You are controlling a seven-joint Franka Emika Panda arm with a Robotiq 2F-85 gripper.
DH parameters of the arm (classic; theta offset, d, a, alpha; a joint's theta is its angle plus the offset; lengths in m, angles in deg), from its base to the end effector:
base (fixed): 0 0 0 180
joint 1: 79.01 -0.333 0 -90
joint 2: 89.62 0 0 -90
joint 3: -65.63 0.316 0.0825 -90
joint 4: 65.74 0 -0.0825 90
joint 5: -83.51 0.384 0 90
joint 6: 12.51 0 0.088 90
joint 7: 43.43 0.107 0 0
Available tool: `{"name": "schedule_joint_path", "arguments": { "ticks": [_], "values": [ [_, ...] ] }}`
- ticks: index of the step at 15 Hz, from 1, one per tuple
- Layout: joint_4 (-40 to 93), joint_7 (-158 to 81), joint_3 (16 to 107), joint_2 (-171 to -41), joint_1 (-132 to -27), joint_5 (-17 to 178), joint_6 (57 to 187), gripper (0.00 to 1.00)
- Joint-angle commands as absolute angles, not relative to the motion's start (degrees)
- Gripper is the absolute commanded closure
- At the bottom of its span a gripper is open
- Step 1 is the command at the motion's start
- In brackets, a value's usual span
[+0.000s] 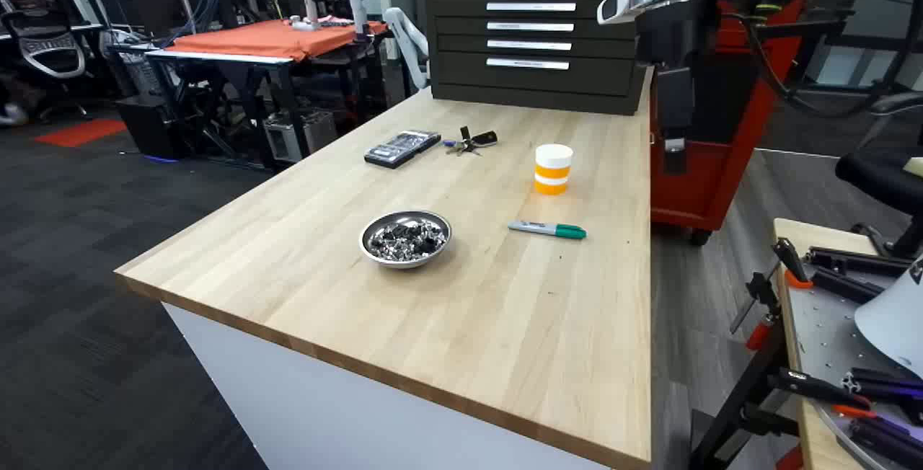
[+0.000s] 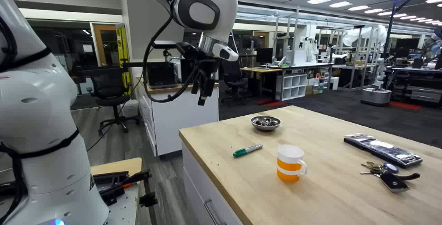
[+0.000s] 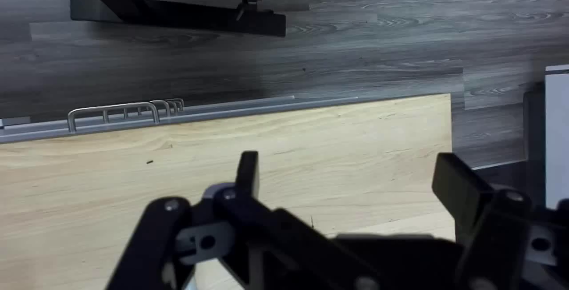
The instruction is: Place the marker in the mug
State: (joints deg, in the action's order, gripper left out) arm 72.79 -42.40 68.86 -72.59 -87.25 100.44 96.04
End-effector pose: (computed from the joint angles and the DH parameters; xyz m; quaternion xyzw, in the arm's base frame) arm 0.4077 0.1047 0.4072 -0.9855 -0.0253 0.1241 0.1126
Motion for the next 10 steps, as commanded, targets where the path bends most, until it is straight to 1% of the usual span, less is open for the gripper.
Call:
{"name": "schedule_joint_path", "arguments": {
  "ticks": [1,10],
  "values": [
    [72.67,-42.54,69.52,-72.59,-86.53,100.58,95.82,0.00],
    [72.91,-41.77,69.81,-72.63,-86.27,99.63,96.55,0.00]
  ]
}}
